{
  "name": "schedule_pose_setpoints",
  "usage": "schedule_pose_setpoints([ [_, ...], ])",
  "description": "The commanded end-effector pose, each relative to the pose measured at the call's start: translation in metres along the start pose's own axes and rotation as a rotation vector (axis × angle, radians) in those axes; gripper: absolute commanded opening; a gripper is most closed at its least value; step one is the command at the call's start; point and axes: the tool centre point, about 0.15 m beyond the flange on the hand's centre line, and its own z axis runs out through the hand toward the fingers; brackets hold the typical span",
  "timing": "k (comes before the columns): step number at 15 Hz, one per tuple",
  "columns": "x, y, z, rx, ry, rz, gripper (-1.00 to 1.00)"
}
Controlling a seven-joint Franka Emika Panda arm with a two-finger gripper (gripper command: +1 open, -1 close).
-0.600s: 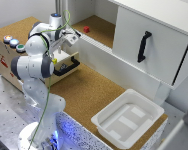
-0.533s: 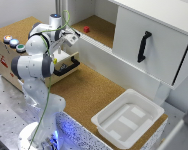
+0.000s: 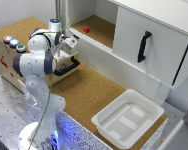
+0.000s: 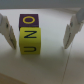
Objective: Place the yellow block on top of the drawer
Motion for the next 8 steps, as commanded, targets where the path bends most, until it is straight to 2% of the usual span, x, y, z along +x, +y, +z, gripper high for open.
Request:
schedule_pose_setpoints([
  [1,-0.004,-0.005,0.008,-0.076,-0.031,-0.017,-1.0],
  [5,-0.008,-0.002,0.003,-0.109,-0.038,0.021,-1.0],
  [8,-0.016,0.011,-0.013,-0.122,-0.02,0.091,-1.0],
])
